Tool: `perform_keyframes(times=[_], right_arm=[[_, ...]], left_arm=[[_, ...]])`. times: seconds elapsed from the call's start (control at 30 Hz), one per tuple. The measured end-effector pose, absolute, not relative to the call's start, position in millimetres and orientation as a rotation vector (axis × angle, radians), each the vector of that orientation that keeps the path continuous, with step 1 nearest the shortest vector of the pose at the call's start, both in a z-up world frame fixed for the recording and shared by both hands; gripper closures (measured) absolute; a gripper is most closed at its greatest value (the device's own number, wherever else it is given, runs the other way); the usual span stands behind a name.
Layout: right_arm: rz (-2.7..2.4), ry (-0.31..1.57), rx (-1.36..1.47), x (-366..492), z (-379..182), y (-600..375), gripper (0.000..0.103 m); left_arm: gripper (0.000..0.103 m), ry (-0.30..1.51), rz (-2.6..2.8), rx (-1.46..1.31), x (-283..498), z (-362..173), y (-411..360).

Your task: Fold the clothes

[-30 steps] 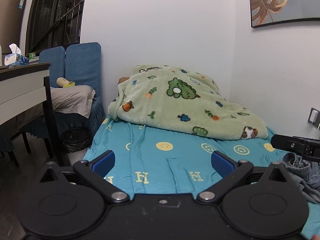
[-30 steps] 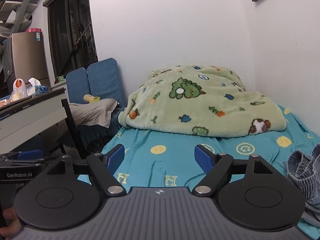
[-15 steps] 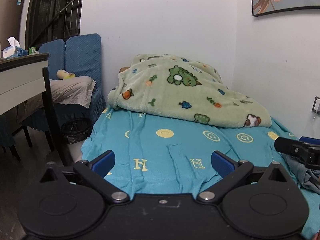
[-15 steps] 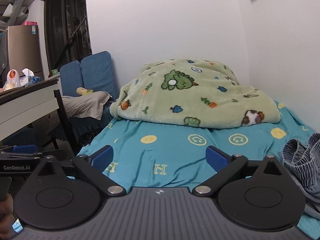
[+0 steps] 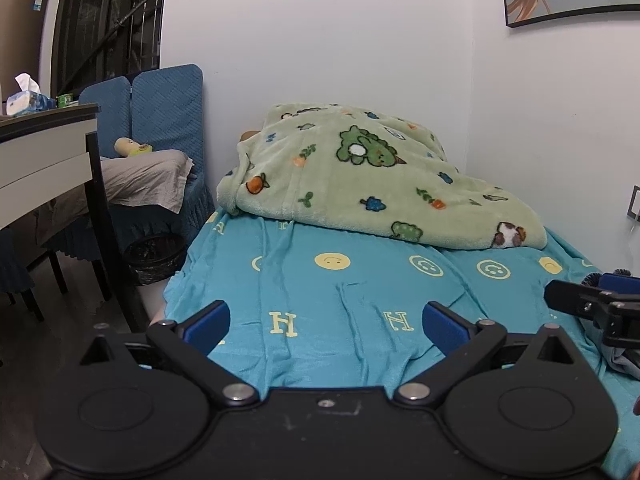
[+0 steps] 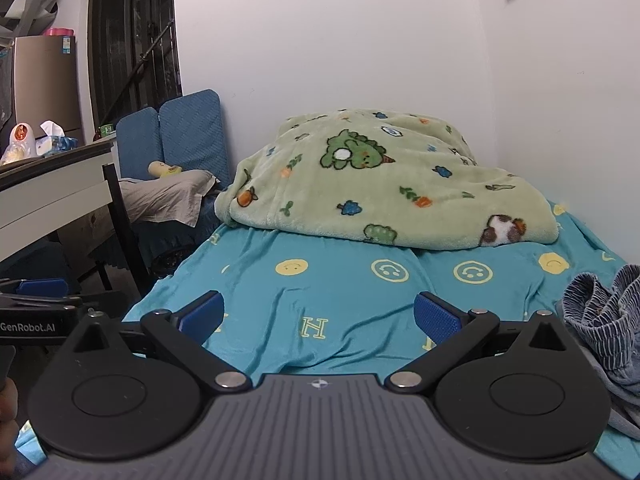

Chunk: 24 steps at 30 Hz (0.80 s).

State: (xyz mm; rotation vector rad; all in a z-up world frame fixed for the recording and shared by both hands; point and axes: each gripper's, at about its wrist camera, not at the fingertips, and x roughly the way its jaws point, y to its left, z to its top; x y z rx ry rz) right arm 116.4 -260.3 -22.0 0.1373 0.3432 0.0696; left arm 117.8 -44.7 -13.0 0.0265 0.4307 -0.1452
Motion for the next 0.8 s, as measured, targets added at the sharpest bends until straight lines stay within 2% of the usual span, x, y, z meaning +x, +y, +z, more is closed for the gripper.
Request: perform_keyframes(times=[0.8], right_arm=[[0.058, 0.363, 0.153, 120.0, -25.7, -262.5, 0.000]], left_arm=[[0.000, 0.438, -0.140, 0.012, 118.9, -13.0, -42.0]])
